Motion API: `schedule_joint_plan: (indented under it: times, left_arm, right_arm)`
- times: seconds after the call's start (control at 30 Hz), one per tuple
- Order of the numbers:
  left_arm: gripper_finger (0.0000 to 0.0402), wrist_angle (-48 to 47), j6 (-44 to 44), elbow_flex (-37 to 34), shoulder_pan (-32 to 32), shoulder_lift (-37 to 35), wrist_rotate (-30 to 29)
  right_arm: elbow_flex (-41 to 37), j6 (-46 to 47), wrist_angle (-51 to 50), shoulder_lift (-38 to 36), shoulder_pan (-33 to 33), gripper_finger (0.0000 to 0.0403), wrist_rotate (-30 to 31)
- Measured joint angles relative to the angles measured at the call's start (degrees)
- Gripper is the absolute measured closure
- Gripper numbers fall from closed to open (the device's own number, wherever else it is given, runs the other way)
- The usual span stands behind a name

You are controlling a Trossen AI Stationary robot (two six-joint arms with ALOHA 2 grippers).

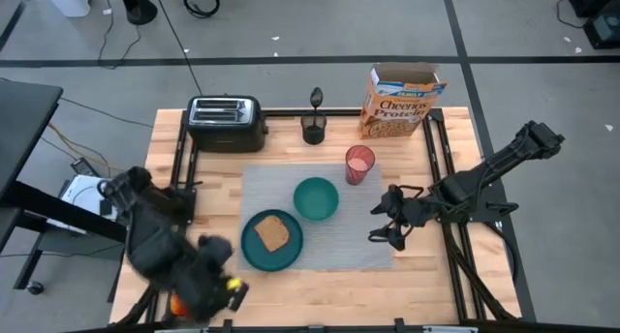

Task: Arrange a breakfast setting
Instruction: Put the apple on the gray placemat to the top left of the dark green bowl

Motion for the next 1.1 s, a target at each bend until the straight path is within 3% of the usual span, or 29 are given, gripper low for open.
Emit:
schedule_joint_plan:
  times: [0.17, 0.27, 0.37, 0.57, 0.73, 0.9, 1.0, 1.1]
  left_arm:
    - [0.0109, -2.18, -7.89, -0.1, -3.04, 2.46, 1.76]
    - [0.0097, -2.22, -10.57, -4.91, -3.03, 2.42, 5.91]
    - [0.0101, 1.26, -11.81, -15.47, -2.46, -0.04, 11.15]
    - [0.0113, 15.54, -16.33, -40.84, -0.27, -13.38, 10.54]
    - [0.0124, 23.39, -17.96, -56.73, 1.86, -21.81, 17.1]
    - [0.0142, 36.3, -17.97, -68.79, 3.21, -24.25, 22.95]
    - [0.0155, 39.23, -17.41, -73.32, 3.31, -24.15, 27.95]
    - [0.0166, 39.58, -17.41, -75.1, 3.31, -24.17, 28.94]
  right_arm:
    - [0.01, -1.98, 0.68, 0.0, -0.87, 0.0083, 0.99]
    - [0.01, -2.1, 0.97, 0.0, -1.22, 0.0083, 0.69]
    - [0.01, -2.59, 1.27, 0.0, -1.22, 0.0083, 0.61]
    - [0.01, -1.97, 3.14, -0.02, -1.22, 0.0083, -1.17]
    - [0.01, 1.85, 4.41, -0.02, -0.91, 0.0083, -3.89]
    - [0.01, 5.43, 4.43, -0.02, -0.12, 0.0083, -2.48]
    - [0.01, 7.1, 4.43, -0.02, 0.07, 0.0083, -1.36]
    - [0.01, 7.94, 4.43, -0.02, 0.07, 0.0083, -1.38]
